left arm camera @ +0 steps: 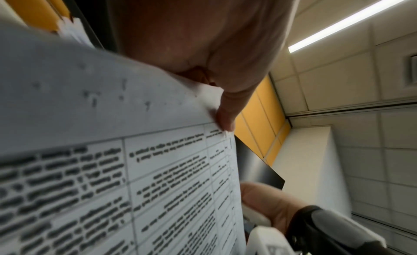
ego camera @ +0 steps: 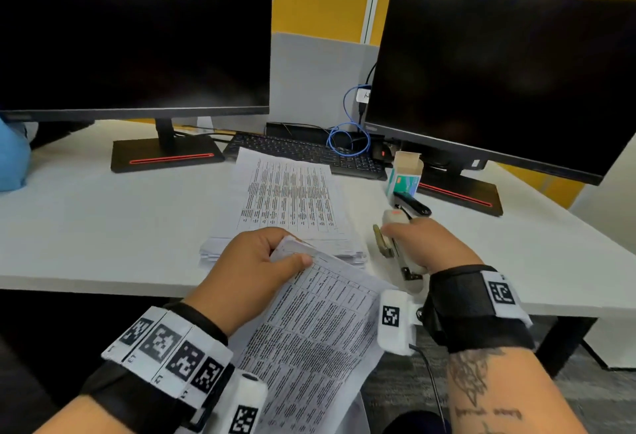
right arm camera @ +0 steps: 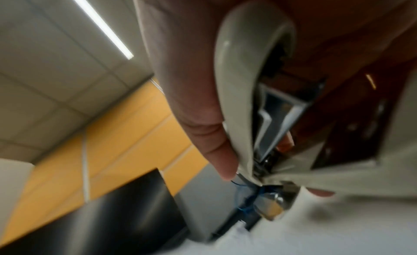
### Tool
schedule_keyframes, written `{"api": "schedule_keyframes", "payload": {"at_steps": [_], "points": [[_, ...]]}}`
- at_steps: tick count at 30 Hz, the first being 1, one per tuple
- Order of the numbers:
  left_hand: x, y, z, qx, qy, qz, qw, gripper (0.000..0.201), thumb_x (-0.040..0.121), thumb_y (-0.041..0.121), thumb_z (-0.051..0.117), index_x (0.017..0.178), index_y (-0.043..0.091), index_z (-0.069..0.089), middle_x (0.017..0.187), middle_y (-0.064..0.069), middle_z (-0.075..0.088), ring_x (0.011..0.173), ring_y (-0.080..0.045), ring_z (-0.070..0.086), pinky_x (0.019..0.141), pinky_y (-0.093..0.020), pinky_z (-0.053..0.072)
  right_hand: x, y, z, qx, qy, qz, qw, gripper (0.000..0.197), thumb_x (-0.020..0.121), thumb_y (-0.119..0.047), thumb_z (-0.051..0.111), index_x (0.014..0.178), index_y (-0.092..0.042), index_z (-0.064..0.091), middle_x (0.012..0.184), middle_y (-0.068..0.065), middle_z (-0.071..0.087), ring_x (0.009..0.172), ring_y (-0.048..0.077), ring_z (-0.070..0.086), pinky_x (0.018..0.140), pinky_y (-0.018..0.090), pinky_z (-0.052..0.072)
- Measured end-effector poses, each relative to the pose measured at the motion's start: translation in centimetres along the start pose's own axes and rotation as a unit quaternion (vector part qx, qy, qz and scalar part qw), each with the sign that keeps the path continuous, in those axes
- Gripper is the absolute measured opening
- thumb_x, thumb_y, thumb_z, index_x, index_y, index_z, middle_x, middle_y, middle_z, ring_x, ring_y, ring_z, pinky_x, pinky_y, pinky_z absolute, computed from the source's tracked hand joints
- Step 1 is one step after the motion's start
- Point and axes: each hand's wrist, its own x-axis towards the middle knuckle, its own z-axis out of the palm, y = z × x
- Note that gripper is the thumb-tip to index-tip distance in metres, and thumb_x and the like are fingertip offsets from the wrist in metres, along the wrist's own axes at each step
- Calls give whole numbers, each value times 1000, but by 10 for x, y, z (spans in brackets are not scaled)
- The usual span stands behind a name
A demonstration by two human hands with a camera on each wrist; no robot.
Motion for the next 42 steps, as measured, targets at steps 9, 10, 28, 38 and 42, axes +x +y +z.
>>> {"api": "schedule_keyframes", "payload": {"at_steps": [9,10,28,38,42], "points": [[3,-17,-1,0,15,16,1000,4,84,14,73,81,13,71,82,-4,74,80,-20,71,75,-34,56,29,5,3,-126,35,-6,991,48,80,-47,60,110,-10,64,99,9,66,87,24,64,71,29,49],[3,-19,-2,-1,20,20,1000,4,84,14,73,80,13,71,82,-5,74,80,-22,70,75,-36,56,28,4,1,-148,49,-36,987,50,81,-53,58,110,-13,66,103,8,66,91,23,63,76,31,50],[-15,-70,-1,86,-40,41,995,21,83,11,75,76,30,67,76,8,70,73,-7,63,71,-22,48,-50,12,54,-362,-149,-254,884,29,90,-7,54,103,-23,74,67,-10,48,64,12,49,51,19,31],[-14,-76,0,350,-173,46,919,16,97,24,52,99,32,66,95,17,67,88,1,58,76,-18,44,-51,25,84,-417,-194,-207,864,31,93,-5,46,114,-10,68,109,11,68,90,27,60,77,29,43],[-15,-74,-4,359,-137,71,920,18,97,25,50,84,37,56,77,14,62,72,0,55,64,-17,41,-54,19,77,-425,-167,-241,856,38,93,-2,44,123,-11,64,116,11,65,105,28,61,84,30,44]]}}
